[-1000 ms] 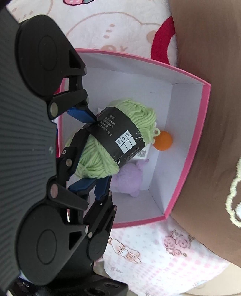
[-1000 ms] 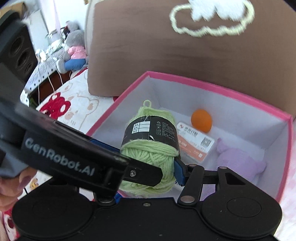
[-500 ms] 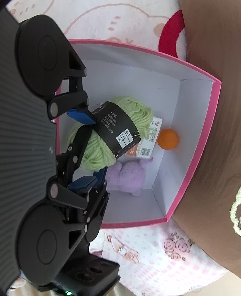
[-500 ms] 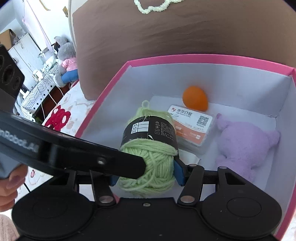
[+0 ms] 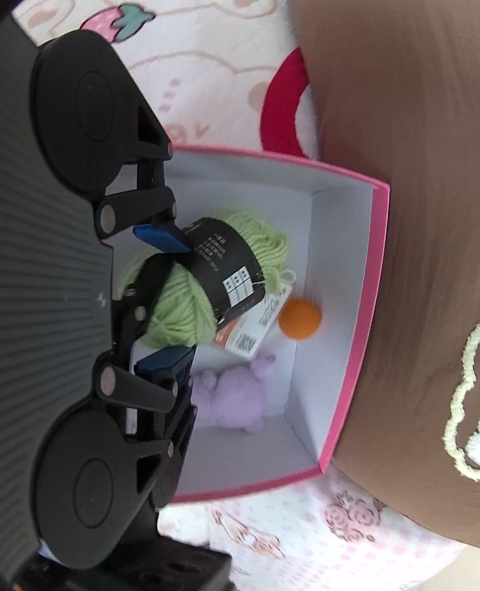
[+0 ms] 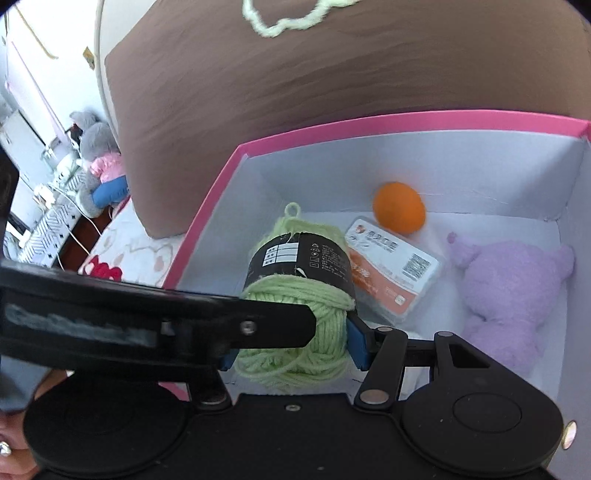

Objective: Organize objects
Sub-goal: 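Lower the green yarn ball into the box beside the purple plush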

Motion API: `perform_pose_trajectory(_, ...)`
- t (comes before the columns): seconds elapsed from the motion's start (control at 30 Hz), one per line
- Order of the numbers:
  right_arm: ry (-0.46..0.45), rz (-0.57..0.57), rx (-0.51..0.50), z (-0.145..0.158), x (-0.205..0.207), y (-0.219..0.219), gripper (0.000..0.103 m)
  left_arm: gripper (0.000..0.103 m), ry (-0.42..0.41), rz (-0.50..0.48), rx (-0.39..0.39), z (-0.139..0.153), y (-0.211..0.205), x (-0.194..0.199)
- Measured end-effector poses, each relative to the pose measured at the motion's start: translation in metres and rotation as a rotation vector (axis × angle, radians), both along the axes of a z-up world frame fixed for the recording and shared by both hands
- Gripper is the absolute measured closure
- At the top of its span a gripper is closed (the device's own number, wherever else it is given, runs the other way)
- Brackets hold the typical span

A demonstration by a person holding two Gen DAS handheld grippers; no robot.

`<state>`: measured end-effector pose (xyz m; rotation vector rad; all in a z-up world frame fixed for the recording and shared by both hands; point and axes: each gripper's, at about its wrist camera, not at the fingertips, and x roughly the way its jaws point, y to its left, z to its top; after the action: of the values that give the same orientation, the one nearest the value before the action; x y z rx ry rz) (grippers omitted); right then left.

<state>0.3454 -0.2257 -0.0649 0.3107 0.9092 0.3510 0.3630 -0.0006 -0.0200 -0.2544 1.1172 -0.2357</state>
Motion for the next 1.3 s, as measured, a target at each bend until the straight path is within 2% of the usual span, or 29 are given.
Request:
perform_pose_trajectory(0.13,0.022,0.016,0.047,-0.002,0.002,-0.004,0.034,0.053,0.003,-0.018,0.013,-0.004,0.007,0.000)
perform_pose_trajectory(0.2,0.041,0.024,0.084,-0.004,0.000,-0.009,0.033,0.054,0.006,-0.014,0.017,-0.006,0.010,0.000)
perform_pose_trajectory(0.27,0.044,0.041,0.080,-0.004,-0.003,-0.009,0.034,0.055,0.009,-0.014,0.027,-0.008,0.010,0.001)
perform_pose_trajectory(0.3,0.036,0.049,0.067,-0.004,-0.006,-0.008,0.035,0.055,0.010,-0.016,0.032,-0.009,0.010,0.001)
perform_pose_trajectory(0.33,0.024,0.057,0.049,-0.003,-0.008,-0.006,0.042,0.055,0.012,-0.018,0.038,-0.010,0.011,0.000)
perform_pose_trajectory(0.47,-0.029,0.073,-0.022,0.000,-0.013,0.006,0.051,0.055,0.004,-0.022,0.071,-0.008,0.007,-0.001)
perform_pose_trajectory(0.73,-0.027,0.056,-0.077,-0.002,0.002,0.028,0.052,0.055,-0.050,-0.023,0.162,-0.010,0.005,0.003)
perform_pose_trajectory(0.9,-0.001,0.058,-0.017,-0.002,0.003,0.025,0.050,0.055,-0.107,-0.017,0.181,-0.008,0.009,0.005)
perform_pose_trajectory(1.0,-0.042,0.065,-0.054,0.009,-0.010,0.023,0.049,0.055,-0.109,-0.012,0.151,-0.003,0.015,0.001)
perform_pose_trajectory(1.07,-0.057,0.086,-0.050,0.017,-0.021,0.017,0.048,0.055,-0.150,-0.007,0.188,0.002,0.014,-0.006)
perform_pose_trajectory(1.13,-0.069,0.101,-0.087,0.024,-0.028,0.015,0.048,0.055,-0.160,-0.008,0.233,0.005,0.009,-0.009)
perform_pose_trajectory(1.2,-0.082,0.103,-0.116,0.033,-0.035,0.014,0.048,0.055,-0.169,-0.003,0.230,0.010,0.008,-0.015)
perform_pose_trajectory(1.3,-0.097,0.100,-0.100,0.050,-0.046,0.010,0.047,0.053,-0.177,0.004,0.211,0.018,0.008,-0.024)
